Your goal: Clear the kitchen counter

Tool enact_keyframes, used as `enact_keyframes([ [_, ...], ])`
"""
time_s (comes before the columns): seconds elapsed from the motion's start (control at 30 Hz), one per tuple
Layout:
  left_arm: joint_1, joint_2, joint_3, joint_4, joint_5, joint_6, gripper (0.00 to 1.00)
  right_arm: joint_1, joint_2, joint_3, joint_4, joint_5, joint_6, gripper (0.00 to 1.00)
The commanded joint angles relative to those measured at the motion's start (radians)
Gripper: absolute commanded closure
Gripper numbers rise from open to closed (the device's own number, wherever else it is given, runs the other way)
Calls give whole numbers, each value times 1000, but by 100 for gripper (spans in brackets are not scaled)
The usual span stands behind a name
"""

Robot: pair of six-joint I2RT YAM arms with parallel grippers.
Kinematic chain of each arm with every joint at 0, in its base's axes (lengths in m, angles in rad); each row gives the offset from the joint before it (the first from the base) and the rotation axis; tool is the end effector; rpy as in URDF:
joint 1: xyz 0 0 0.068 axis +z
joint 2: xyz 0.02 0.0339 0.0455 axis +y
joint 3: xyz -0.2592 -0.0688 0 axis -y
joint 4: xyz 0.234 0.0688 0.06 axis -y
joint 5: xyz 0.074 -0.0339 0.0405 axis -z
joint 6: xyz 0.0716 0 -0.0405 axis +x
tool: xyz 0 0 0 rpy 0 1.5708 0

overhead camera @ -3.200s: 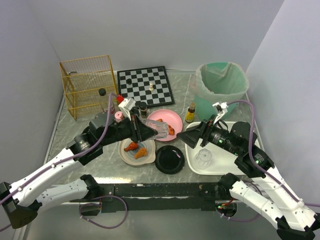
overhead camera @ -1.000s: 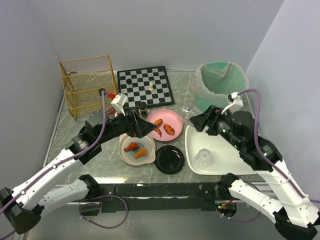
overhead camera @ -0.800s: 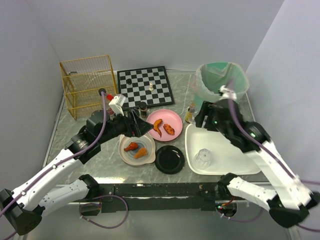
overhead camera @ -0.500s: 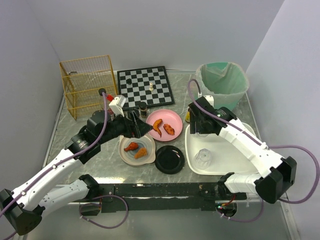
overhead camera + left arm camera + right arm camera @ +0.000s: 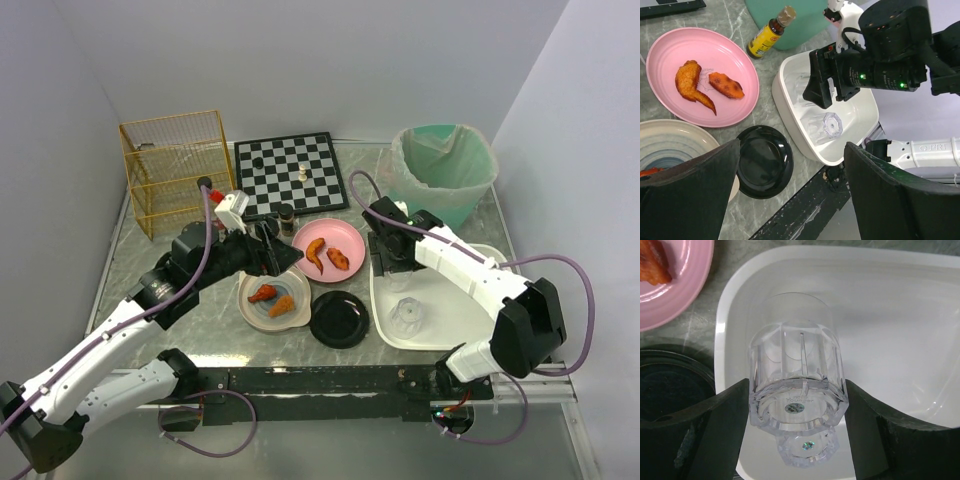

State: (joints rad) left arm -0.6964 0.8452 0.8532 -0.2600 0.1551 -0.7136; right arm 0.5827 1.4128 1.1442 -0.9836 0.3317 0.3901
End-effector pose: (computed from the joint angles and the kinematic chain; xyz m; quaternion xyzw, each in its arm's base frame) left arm 0.1630 -0.1507 0.3332 0.0407 0.7884 -0.4425 0.4255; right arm 0.2342 0.1264 0.2307 -0.0676 0.9718 -0.0710 0.2145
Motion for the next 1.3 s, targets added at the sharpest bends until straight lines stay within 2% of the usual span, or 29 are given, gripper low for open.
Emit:
enact_keyframes([
  [0.0, 5, -14, 4, 10, -15, 25, 11, -27, 15, -23, 54, -10, -16, 100],
  [0.1, 6, -12, 6, 10, -14, 28, 11, -41, 34, -29, 60, -20, -17, 100],
  [0.23, 5, -8, 1, 16, -9, 26, 11, -55, 49, -40, 76, -59, -28, 91],
  [0.3, 6, -5, -2, 18, -8, 23, 11, -61, 74, -35, 63, -57, -31, 80],
  [0.33, 5, -5, -3, 18, -8, 22, 11, -63, 86, -34, 59, -50, -30, 71],
  [0.43, 5, -3, -5, 19, -8, 22, 11, -64, 115, -32, 46, -26, -19, 57],
  [0.67, 5, -1, -6, 7, -22, 25, 11, -66, 97, -29, 51, -20, 1, 16],
  [0.73, 5, 2, -5, 2, -26, 25, 11, -67, 95, -20, 42, -23, 1, 1],
  [0.93, 6, 3, 0, -11, -45, 22, 11, -70, 66, 3, 16, -11, 16, 0],
  [1.27, 5, 55, 47, -94, -147, 52, 11, -70, -135, 84, -29, 29, 39, 0],
])
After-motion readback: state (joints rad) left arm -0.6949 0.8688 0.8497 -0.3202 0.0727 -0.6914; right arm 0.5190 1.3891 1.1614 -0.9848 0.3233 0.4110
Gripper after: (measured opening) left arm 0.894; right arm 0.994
